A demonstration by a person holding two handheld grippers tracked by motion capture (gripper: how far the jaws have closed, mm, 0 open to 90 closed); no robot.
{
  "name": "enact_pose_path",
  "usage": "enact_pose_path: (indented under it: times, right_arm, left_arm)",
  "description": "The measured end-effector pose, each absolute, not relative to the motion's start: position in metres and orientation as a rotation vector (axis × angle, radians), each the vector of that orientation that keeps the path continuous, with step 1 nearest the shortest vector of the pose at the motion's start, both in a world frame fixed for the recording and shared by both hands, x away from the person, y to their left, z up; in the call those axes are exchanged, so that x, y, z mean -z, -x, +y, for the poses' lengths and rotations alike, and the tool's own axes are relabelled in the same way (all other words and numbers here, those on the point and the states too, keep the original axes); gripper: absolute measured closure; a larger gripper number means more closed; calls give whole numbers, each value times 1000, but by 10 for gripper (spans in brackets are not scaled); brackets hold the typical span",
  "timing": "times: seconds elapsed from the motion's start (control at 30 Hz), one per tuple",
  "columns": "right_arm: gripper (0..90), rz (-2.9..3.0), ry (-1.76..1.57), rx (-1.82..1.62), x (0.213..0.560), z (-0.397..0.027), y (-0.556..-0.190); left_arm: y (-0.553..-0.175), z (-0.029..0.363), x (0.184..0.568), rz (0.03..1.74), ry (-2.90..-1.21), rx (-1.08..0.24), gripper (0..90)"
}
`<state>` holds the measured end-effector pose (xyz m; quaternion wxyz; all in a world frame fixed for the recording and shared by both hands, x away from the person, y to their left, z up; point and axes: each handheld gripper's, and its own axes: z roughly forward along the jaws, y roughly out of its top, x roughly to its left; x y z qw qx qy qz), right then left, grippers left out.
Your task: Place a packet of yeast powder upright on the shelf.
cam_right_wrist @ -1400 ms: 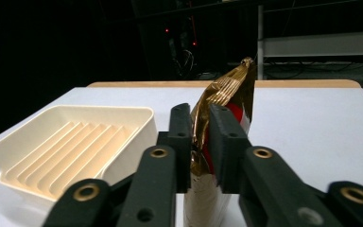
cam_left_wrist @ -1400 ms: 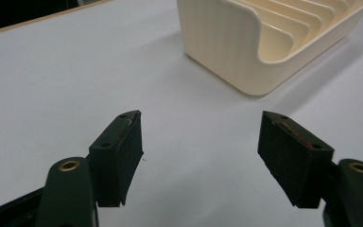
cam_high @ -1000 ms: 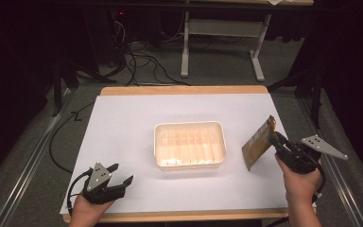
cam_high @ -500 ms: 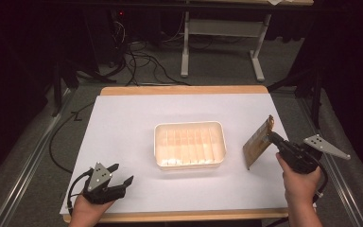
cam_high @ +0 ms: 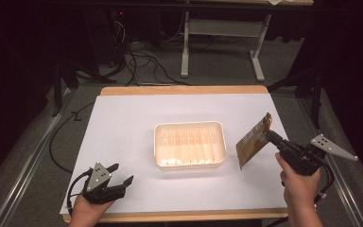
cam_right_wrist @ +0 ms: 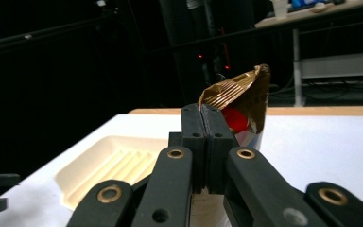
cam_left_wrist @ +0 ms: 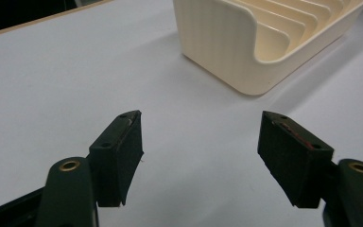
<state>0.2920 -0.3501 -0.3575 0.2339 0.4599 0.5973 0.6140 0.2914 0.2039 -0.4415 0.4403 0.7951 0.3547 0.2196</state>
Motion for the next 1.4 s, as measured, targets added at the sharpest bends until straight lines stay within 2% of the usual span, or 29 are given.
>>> enact_pose_path:
  times: [0.37, 0.9, 1.4]
  right_arm:
    - [900, 1651, -1174, -1734, 342, -335, -284]
    - [900, 1651, -1005, -1804, 297, -295, -281]
    - [900, 1733, -1010, -1803, 307, -230, -315]
  left_arm:
    - [-291, 205, 440, 884, -1954, -538, 318]
    - [-290, 214, 436, 904, -1888, -539, 300]
    - [-289, 213, 435, 911, -1886, -541, 281]
